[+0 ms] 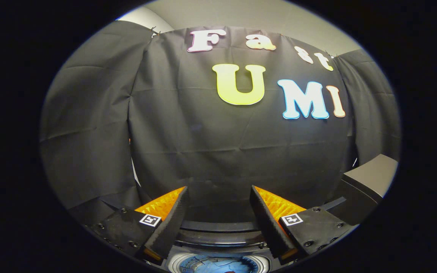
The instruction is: Put the clothes into the washing machine and then close the washing machine lid.
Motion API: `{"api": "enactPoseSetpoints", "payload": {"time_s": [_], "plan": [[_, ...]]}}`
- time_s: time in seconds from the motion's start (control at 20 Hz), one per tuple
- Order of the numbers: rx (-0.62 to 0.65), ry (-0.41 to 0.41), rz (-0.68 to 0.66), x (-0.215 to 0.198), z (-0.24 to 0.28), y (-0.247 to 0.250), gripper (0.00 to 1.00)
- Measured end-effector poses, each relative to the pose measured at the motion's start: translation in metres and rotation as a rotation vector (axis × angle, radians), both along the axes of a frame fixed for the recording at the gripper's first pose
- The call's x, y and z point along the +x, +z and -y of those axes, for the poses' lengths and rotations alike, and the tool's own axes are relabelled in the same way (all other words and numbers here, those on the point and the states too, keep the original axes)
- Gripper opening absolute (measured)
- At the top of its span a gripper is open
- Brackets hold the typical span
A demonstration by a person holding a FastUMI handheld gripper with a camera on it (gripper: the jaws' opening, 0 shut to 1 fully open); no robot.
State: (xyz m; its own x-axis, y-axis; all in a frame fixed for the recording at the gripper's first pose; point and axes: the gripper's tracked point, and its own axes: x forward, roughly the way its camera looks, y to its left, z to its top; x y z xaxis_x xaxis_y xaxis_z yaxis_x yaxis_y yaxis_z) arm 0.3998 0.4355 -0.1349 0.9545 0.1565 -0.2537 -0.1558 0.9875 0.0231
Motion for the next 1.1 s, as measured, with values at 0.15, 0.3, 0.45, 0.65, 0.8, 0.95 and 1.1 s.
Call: {"api": "enactPoseSetpoints", "payload": {"time_s": [0.15, 0.3, 0.45, 0.65, 0.8, 0.95, 1.1], "plan": [[0.000, 0.004, 0.000, -0.012, 0.001, -0.003, 0.99], [-0.002, 0.011, -0.006, -0.024, 0.002, -0.005, 0.99], [-0.002, 0.014, -0.013, -0.035, 0.002, -0.008, 0.99], [-0.001, 0.025, -0.029, -0.054, 0.003, -0.015, 0.99], [-0.001, 0.043, -0.043, -0.065, 0.004, -0.022, 0.99], [0.002, 0.070, -0.078, -0.083, 0.003, -0.034, 0.99], [-0.018, 0.100, -0.141, -0.103, 0.003, -0.060, 0.98]]}}
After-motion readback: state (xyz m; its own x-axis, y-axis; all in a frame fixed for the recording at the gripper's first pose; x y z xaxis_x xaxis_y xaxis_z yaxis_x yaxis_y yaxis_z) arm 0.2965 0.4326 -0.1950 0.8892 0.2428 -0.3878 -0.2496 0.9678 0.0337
